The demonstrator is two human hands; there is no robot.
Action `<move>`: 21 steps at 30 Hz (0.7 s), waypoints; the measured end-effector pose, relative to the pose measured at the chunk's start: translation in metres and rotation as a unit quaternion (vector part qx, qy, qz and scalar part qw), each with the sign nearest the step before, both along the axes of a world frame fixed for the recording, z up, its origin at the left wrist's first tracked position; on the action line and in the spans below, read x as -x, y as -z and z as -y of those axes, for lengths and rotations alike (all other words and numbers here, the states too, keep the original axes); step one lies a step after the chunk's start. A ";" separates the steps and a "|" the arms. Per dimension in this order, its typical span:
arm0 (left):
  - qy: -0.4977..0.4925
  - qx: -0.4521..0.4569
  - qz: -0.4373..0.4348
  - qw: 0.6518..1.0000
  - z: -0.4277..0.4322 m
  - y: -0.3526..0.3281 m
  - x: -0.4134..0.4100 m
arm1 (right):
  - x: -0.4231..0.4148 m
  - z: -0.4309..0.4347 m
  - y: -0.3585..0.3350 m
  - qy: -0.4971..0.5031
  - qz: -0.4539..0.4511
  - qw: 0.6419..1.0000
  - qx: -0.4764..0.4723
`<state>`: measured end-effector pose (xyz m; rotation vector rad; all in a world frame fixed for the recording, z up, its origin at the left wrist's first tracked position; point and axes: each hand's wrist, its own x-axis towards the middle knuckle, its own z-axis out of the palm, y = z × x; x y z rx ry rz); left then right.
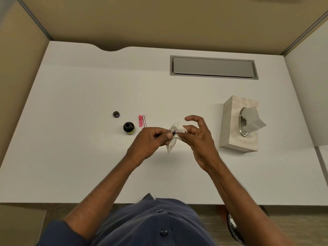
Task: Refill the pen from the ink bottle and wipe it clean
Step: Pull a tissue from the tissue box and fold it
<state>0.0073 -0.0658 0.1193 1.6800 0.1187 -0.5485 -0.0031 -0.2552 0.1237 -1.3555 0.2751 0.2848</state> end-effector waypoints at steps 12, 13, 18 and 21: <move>0.015 -0.168 0.150 0.974 -0.009 0.005 0.005 | 0.001 -0.009 0.004 -0.001 -0.028 0.999 -0.018; 0.018 -0.189 0.178 0.965 -0.008 0.005 0.007 | 0.003 -0.013 0.005 0.013 -0.027 0.999 -0.018; 0.083 -0.106 0.093 0.987 -0.015 -0.001 0.004 | 0.004 -0.012 0.000 -0.004 0.020 1.000 0.017; 0.133 -0.042 0.027 0.990 -0.022 -0.004 -0.002 | 0.005 -0.002 -0.004 -0.041 0.022 0.999 0.007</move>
